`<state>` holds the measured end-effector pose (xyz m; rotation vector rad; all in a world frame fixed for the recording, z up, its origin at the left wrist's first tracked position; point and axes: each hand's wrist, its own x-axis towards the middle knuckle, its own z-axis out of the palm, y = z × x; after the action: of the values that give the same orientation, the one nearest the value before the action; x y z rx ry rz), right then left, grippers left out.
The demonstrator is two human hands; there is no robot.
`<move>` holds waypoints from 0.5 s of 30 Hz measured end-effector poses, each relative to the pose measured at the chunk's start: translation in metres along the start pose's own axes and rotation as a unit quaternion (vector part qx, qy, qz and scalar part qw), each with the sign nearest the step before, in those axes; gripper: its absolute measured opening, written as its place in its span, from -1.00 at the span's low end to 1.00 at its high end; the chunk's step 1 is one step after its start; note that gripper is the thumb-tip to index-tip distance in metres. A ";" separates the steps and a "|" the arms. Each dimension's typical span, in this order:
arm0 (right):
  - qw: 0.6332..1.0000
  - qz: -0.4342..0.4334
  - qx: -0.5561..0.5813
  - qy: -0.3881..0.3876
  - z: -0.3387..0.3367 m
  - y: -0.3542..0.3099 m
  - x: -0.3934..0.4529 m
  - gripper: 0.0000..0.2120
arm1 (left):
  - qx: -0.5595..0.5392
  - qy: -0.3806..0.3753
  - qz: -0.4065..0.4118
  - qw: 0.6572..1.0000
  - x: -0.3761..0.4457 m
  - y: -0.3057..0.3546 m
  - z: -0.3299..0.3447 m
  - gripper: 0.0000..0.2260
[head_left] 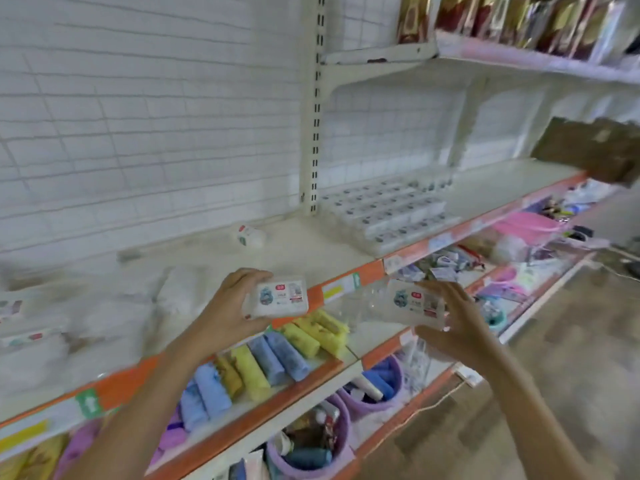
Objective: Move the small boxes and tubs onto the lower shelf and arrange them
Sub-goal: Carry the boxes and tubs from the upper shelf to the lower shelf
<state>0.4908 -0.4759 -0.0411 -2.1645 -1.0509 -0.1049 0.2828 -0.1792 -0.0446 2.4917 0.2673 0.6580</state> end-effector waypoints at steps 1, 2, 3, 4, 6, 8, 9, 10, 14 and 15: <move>1.000 0.014 -0.005 0.005 -0.009 0.014 -0.011 -0.34 | -0.003 -0.007 0.009 1.000 0.008 0.009 0.018 -0.38; 0.999 0.031 -0.011 0.010 -0.019 0.029 -0.022 -0.35 | -0.008 -0.013 0.016 1.000 0.015 0.020 0.035 -0.36; 0.999 0.046 -0.015 0.013 -0.028 0.040 -0.032 -0.36 | -0.013 -0.021 0.021 0.999 0.022 0.030 0.050 -0.33; 0.998 0.056 -0.016 0.021 -0.036 0.053 -0.042 -0.36 | -0.020 -0.030 0.026 0.999 0.029 0.041 0.065 -0.31; 0.996 0.080 -0.014 0.035 -0.051 0.073 -0.058 -0.37 | -0.027 -0.055 0.033 0.998 0.042 0.060 0.091 -0.28; 0.994 0.096 -0.011 0.045 -0.063 0.089 -0.070 -0.36 | -0.017 -0.082 0.048 0.995 0.056 0.073 0.115 -0.26; 0.994 0.098 -0.011 0.051 -0.068 0.095 -0.074 -0.37 | -0.015 -0.089 0.054 0.994 0.064 0.078 0.125 -0.25; 0.992 0.108 -0.014 0.058 -0.072 0.104 -0.077 -0.36 | -0.018 -0.096 0.053 0.994 0.072 0.083 0.136 -0.25; 0.985 0.159 -0.028 0.055 -0.085 0.144 -0.076 -0.31 | -0.031 -0.120 0.051 0.991 0.105 0.097 0.173 -0.28; 0.985 0.164 -0.025 0.055 -0.087 0.154 -0.072 -0.31 | -0.035 -0.124 0.051 0.990 0.115 0.098 0.181 -0.29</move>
<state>0.5721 -0.6416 -0.0899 -2.3173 -0.6247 -0.0965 0.4784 -0.3074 -0.0776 2.4991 0.0226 0.3830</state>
